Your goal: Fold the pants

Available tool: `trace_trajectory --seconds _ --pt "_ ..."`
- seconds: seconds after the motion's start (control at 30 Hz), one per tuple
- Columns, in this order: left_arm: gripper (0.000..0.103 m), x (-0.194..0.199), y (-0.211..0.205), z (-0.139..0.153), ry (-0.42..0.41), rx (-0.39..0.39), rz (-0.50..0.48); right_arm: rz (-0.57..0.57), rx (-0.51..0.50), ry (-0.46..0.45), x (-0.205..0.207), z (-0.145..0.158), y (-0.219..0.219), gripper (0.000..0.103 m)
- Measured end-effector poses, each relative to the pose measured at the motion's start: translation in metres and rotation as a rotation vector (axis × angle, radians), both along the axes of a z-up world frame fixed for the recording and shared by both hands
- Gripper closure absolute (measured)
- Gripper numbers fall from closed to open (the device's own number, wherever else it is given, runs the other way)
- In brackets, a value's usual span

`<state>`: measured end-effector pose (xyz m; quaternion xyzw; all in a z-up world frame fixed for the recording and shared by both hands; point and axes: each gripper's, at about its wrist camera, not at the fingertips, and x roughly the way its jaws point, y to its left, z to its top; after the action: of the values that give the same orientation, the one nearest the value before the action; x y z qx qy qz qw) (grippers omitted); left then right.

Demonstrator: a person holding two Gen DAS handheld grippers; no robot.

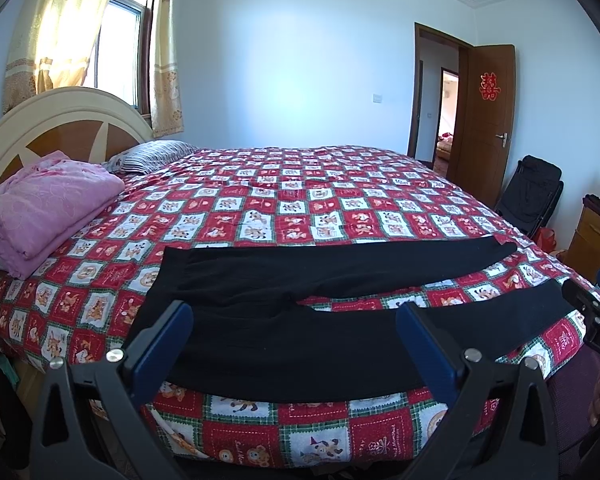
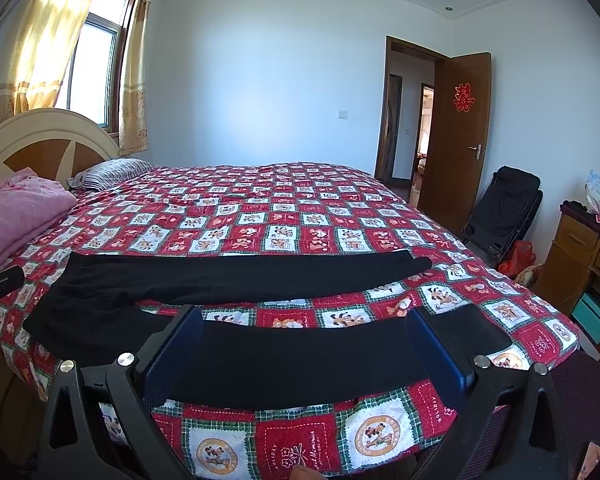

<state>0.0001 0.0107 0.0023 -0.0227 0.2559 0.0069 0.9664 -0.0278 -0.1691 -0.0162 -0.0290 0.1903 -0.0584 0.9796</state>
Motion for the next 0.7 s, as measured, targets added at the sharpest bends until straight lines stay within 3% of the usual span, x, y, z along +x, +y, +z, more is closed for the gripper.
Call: trace_trajectory --seconds 0.7 --pt "0.000 -0.0021 -0.0027 -0.0030 -0.002 -0.004 0.007 0.007 0.001 0.012 0.0016 0.0000 0.0009 0.001"
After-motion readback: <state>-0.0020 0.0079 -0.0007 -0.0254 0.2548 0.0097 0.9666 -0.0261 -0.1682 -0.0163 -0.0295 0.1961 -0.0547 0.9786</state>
